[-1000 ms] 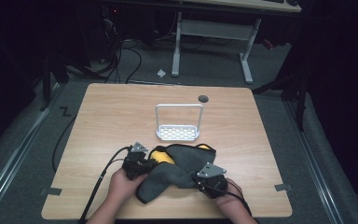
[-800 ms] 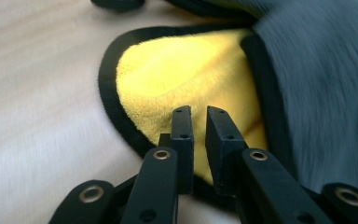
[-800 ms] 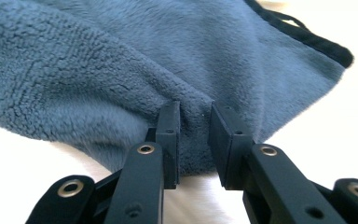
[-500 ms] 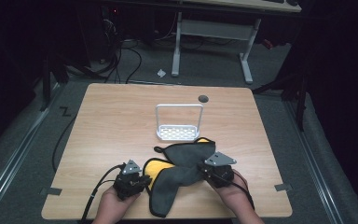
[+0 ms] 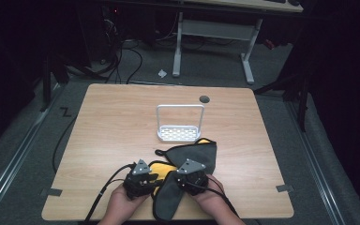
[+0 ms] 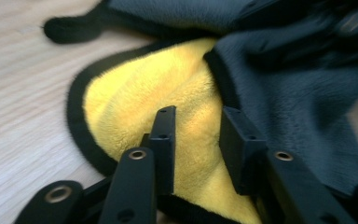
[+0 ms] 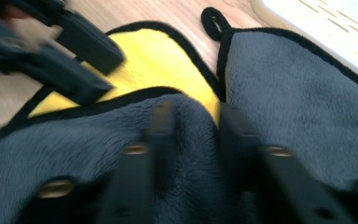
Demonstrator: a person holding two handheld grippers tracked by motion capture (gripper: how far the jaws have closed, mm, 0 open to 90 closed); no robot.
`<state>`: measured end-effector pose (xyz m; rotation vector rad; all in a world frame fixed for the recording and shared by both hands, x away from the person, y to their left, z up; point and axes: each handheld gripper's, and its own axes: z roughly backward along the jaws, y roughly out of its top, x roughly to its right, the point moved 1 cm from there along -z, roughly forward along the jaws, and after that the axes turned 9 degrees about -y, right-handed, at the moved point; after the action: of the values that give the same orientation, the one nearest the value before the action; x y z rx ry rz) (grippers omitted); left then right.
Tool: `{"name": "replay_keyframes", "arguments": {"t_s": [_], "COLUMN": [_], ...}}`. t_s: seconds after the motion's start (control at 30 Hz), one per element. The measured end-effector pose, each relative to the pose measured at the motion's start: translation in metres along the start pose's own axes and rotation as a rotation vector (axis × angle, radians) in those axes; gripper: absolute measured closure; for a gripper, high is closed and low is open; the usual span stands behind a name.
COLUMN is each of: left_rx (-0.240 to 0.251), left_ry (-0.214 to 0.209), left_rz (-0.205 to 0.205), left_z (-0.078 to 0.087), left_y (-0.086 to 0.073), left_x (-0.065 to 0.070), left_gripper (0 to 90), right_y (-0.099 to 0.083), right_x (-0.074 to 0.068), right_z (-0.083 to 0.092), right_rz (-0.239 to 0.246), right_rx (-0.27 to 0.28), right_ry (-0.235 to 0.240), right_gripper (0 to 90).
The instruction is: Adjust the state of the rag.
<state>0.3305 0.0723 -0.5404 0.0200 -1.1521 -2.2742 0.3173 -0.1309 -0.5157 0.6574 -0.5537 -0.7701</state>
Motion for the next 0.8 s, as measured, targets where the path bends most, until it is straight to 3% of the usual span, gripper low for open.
{"name": "replay_keyframes", "arguments": {"t_s": [0.07, 0.23, 0.33, 0.37, 0.53, 0.57, 0.6, 0.67, 0.8], "left_rx": [-0.005, 0.003, 0.003, 0.006, 0.01, 0.009, 0.01, 0.012, 0.045], "left_ry": [0.005, 0.022, 0.032, 0.035, 0.045, 0.057, 0.088, 0.103, 0.204], "left_rz": [0.014, 0.033, 0.032, 0.036, 0.044, 0.042, 0.044, 0.049, 0.125], "left_z": [0.001, 0.002, 0.002, 0.003, 0.005, 0.006, 0.009, 0.012, 0.036], "left_y": [0.001, -0.001, -0.002, -0.002, -0.004, -0.004, -0.005, -0.006, -0.016], "left_x": [-0.001, 0.0, 0.001, 0.0, -0.003, -0.004, -0.008, -0.012, -0.043], "left_gripper": [74.9, 78.1, 79.8, 80.2, 80.7, 80.7, 80.7, 80.6, 80.5], "right_y": [-0.002, -0.023, -0.036, -0.05, -0.075, -0.075, -0.073, -0.069, -0.062], "right_x": [0.004, 0.023, 0.032, 0.04, 0.053, 0.053, 0.055, 0.055, 0.055], "right_z": [0.011, 0.046, 0.058, 0.065, 0.068, 0.068, 0.07, 0.07, 0.066], "right_rz": [-0.016, -0.048, -0.065, -0.079, -0.152, -0.152, -0.175, -0.182, -0.184], "right_rx": [0.023, 0.067, 0.062, 0.045, 0.006, 0.006, 0.026, 0.041, 0.045], "right_ry": [0.007, -0.056, -0.086, -0.111, -0.109, -0.109, -0.102, -0.11, -0.119], "right_gripper": [84.2, 84.9, 84.8, 84.6, 78.5, 78.5, 72.6, 70.4, 69.3]}}
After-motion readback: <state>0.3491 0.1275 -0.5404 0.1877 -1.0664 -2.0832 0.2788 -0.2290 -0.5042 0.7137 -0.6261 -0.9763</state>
